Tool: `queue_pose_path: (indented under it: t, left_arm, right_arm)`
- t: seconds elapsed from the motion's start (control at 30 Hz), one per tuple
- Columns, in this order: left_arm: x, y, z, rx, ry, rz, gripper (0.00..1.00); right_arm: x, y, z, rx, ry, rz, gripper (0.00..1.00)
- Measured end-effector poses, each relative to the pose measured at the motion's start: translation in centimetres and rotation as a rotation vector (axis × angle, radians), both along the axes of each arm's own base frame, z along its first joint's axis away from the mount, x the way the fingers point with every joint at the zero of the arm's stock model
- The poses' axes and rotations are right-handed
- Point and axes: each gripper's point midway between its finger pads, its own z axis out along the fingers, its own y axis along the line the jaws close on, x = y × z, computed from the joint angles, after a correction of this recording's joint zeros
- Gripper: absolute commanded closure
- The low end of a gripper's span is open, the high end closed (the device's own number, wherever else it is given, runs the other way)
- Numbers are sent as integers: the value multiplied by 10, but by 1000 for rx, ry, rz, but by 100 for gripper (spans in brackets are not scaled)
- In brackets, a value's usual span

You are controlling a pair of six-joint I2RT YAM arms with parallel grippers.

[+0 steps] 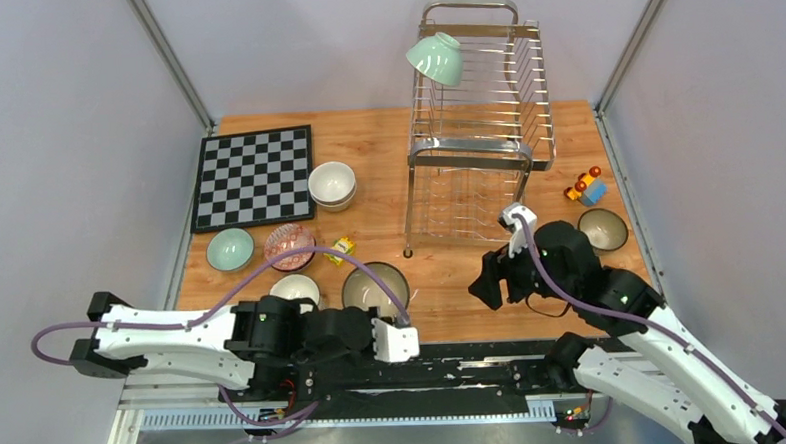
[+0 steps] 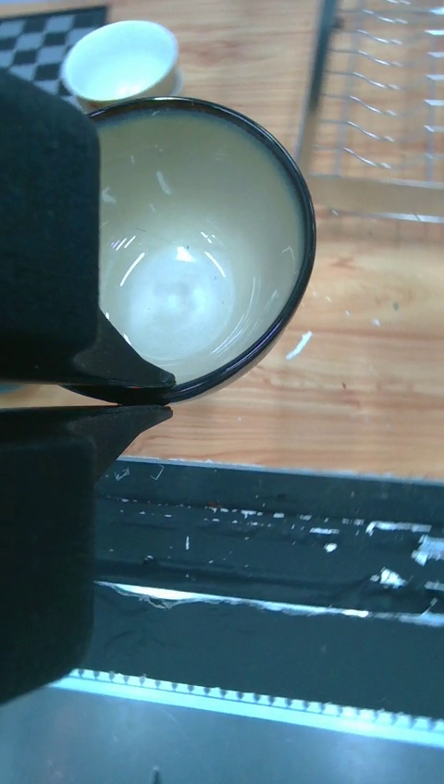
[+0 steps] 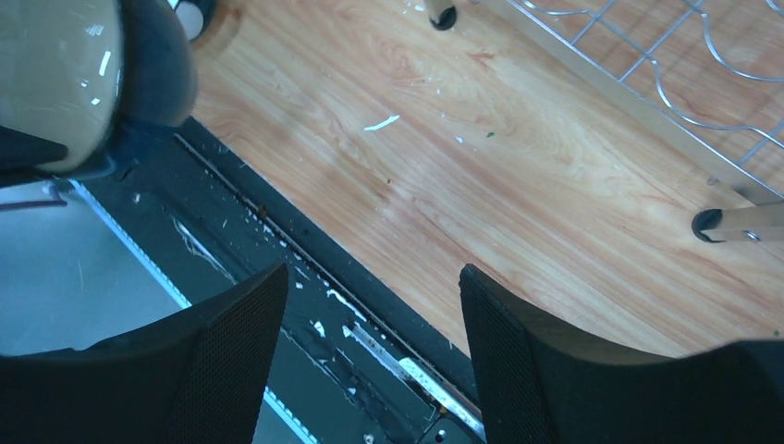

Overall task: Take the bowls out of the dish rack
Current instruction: Place the bowl at the center of the board.

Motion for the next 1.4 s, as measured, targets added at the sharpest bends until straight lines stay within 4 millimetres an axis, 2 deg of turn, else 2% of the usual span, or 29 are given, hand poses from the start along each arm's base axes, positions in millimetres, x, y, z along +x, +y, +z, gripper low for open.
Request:
queue_pose_path:
  t: [0.3,0.4,0.57,0.67,0.93,1.2,1.4]
  left_arm:
    - [-28,-20,-61,238,-94,-329,100]
    - [-33,-20,-71,272,-127,-414,100]
    - [-42,-27,-75,255,-146,-512,100]
    - [-46,-30,-76,248,-142,-544,100]
    - [-64,-45,-82,209,-80,-606,100]
    - [-74,-53,-84,181,-33,-618,100]
    - [-77,-59,-80,146,-17,-614,100]
  right_arm:
    - [-8,6,-21,-138,107,118,30]
    - [-11,9,-23,-159,129,147,30]
    - [-15,25,-8,-145,132,219,31]
    - [-20,36,-7,-159,139,266,31]
    - [-41,57,-32,-294,153,353,35]
    - [-37,66,-41,-339,129,309,41]
    - [-42,79,-54,-368,155,322,52]
